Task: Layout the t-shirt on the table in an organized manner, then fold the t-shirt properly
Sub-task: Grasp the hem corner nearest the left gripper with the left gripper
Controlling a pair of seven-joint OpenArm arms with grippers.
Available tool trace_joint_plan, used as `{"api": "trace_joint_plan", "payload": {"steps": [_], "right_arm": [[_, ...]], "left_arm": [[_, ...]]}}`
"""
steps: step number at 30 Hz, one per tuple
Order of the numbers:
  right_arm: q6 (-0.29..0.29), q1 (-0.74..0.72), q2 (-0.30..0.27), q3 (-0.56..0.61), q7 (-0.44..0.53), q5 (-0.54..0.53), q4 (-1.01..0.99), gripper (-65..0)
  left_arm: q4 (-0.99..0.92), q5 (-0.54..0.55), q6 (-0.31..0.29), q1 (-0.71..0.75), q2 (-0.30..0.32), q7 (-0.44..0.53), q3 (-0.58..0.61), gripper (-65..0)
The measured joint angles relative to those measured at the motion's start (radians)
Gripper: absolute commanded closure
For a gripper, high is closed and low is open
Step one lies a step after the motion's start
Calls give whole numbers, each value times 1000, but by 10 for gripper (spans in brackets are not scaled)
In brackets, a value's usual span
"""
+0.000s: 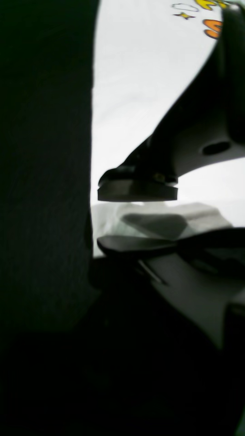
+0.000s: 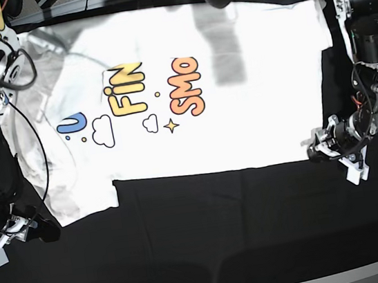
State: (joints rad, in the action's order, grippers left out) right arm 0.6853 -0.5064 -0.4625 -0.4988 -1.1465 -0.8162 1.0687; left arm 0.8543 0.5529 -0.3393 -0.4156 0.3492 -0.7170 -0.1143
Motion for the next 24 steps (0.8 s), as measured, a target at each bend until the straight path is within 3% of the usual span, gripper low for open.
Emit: {"api": "trace_joint_plan", "payload": {"steps": [5,8,14,16,20,24], "right_arm": [[0,0,0,0,0,0,0,-286],[0,0,0,0,0,0,0,-286],[0,0,0,0,0,0,0,-286],[0,0,0,0,0,0,0,-286],[0,0,0,0,0,0,0,-286],[0,0,1,0,0,0,0,-286]], "left_arm": [[0,3,17,-4,0,-17,0,-166],[0,3,18,-22,0,-82,0,-166],[0,0,18,-37,0,-40,0,-167],[0,0,26,-40,0,-28,0,-221],[0,-44,44,-40,0,-31,0,-407],[0,-48,44,-40,0,-69,0,-417]]}}
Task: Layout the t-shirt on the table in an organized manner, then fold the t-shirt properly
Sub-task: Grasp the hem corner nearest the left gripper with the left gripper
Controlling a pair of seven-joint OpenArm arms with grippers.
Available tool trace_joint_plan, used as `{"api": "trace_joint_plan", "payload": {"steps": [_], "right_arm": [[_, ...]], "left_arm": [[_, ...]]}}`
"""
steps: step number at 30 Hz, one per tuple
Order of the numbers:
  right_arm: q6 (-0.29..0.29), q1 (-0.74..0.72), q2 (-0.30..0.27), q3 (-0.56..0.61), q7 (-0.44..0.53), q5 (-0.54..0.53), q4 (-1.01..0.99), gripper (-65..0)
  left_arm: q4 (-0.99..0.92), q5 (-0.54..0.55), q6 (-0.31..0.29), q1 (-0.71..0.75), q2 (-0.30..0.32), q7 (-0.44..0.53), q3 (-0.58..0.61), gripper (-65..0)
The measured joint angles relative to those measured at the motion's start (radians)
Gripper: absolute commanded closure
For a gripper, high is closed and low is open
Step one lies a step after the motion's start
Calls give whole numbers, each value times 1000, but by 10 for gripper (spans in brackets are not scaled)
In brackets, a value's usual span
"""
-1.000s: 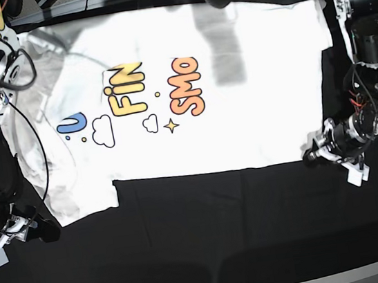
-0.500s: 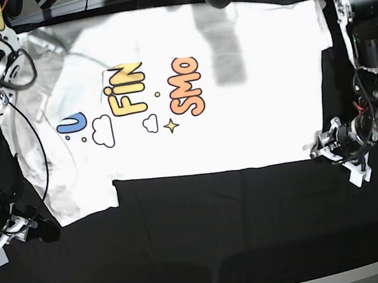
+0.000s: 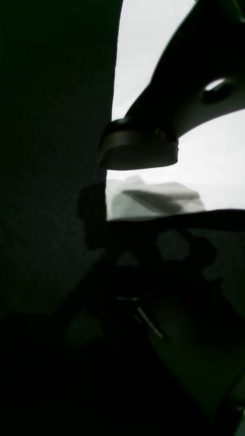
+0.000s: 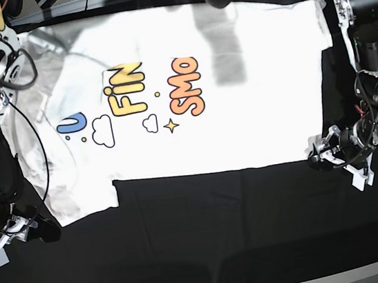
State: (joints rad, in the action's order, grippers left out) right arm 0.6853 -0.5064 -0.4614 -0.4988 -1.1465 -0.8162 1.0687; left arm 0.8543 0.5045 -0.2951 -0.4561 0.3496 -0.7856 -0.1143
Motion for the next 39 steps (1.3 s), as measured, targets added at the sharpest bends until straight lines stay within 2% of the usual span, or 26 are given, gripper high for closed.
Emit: {"api": "trace_joint_plan", "payload": {"steps": [3,6,7,9,15,21,26,33,39], "right_arm": [[0,0,1,0,0,0,0,-286],[0,0,1,0,0,0,0,-286],[0,0,1,0,0,0,0,-286],[0,0,1,0,0,0,0,-286],[0,0,1,0,0,0,0,-286],[0,0,1,0,0,0,0,-286],[0,0,1,0,0,0,0,-286],[0,0,1,0,0,0,0,-286],[0,0,1,0,0,0,0,-286]], "left_arm": [[0,41,0,2,0,-8,0,-417],[0,126,-1,13,0,-14,0,-417],[0,149,-16,19,0,-14,0,-417],[0,167,-50,32,0,-7,0,-417],[4,127,-53,58,3,12,0,-417],[3,233,-56,64,2,-2,0,-417],[2,339,-159,65,-1,-83,0,-417],[2,303,-167,65,-2,-10,1,-417],[1,304,-167,66,-1,-7,1,-417]]}}
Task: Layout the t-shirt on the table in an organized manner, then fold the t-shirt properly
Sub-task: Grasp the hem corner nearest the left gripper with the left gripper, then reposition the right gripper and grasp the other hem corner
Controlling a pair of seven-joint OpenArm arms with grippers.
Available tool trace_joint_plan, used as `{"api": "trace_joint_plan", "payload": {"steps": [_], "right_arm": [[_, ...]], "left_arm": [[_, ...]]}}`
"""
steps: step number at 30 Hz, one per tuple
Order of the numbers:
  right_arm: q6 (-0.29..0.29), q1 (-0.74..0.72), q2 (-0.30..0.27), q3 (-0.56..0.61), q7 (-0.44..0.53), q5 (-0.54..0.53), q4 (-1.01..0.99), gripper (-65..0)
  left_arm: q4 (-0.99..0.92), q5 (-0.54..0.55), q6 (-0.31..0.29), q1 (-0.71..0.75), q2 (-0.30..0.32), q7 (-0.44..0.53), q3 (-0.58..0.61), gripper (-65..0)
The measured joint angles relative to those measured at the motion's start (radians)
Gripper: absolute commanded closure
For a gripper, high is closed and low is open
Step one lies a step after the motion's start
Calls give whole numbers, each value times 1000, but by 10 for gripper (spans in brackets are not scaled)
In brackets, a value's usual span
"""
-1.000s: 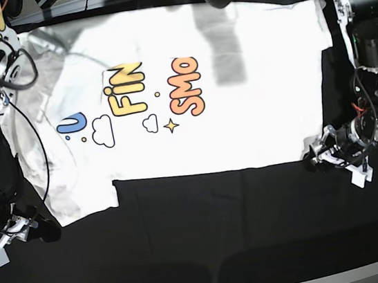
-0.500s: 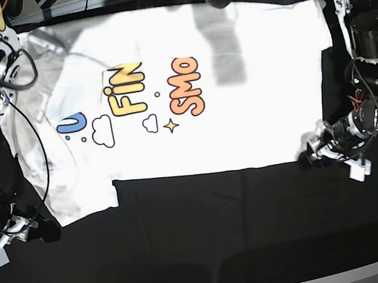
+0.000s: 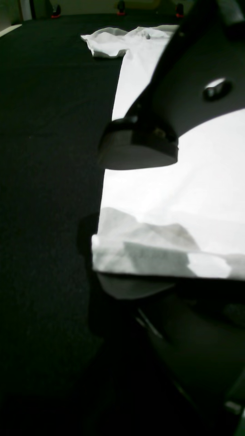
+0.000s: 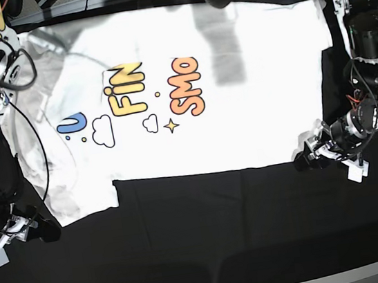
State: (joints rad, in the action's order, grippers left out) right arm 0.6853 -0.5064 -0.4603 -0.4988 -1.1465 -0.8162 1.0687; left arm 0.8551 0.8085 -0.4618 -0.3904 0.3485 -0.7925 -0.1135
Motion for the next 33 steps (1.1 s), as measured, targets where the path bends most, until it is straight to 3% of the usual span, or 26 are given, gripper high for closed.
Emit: {"api": "trace_joint_plan", "payload": {"steps": [15,24,33], "right_arm": [[0,0,0,0,0,0,0,-286],[0,0,0,0,0,1,0,-286],[0,-1,0,-1,16,31,0,-286]], "left_arm": [[0,0,-60,0,-31,-16,0,-404],[0,0,-60,0,-30,33,0,-18],[0,0,-60,0,-30,14,0,0]]}}
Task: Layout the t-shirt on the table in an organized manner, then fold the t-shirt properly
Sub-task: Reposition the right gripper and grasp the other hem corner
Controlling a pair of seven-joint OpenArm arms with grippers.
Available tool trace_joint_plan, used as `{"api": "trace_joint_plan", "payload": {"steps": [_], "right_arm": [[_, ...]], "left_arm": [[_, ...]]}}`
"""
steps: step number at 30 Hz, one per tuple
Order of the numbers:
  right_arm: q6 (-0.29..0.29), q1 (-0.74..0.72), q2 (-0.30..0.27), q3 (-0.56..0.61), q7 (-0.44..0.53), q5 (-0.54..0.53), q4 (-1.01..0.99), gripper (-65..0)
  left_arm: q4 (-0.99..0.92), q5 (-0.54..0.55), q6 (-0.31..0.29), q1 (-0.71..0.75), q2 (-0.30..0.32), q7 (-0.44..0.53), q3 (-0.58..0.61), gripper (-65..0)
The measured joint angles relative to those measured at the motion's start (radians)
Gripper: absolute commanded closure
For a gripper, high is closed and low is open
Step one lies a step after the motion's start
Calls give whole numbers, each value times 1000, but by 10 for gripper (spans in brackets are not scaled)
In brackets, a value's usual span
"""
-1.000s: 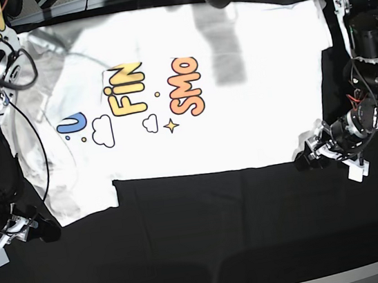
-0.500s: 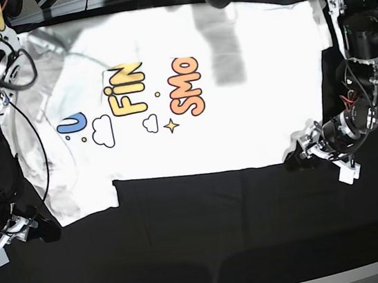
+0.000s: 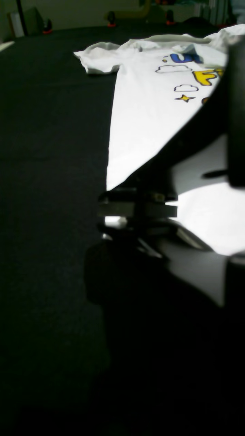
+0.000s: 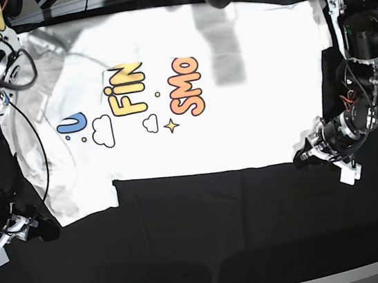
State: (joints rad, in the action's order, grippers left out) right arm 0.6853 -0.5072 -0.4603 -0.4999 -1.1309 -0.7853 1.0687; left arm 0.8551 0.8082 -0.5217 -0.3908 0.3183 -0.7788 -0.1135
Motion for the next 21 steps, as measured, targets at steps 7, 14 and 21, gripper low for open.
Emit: {"api": "trace_joint_plan", "payload": {"steps": [7,14,21], "right_arm": [[0,0,0,0,119,0,0,-286],[0,0,6,0,171,238,0,-286],[0,0,6,0,181,335,0,-287]], "left_arm": [[0,0,0,0,0,0,0,0],[0,0,0,0,0,0,0,0],[0,0,0,0,0,0,0,0]]}}
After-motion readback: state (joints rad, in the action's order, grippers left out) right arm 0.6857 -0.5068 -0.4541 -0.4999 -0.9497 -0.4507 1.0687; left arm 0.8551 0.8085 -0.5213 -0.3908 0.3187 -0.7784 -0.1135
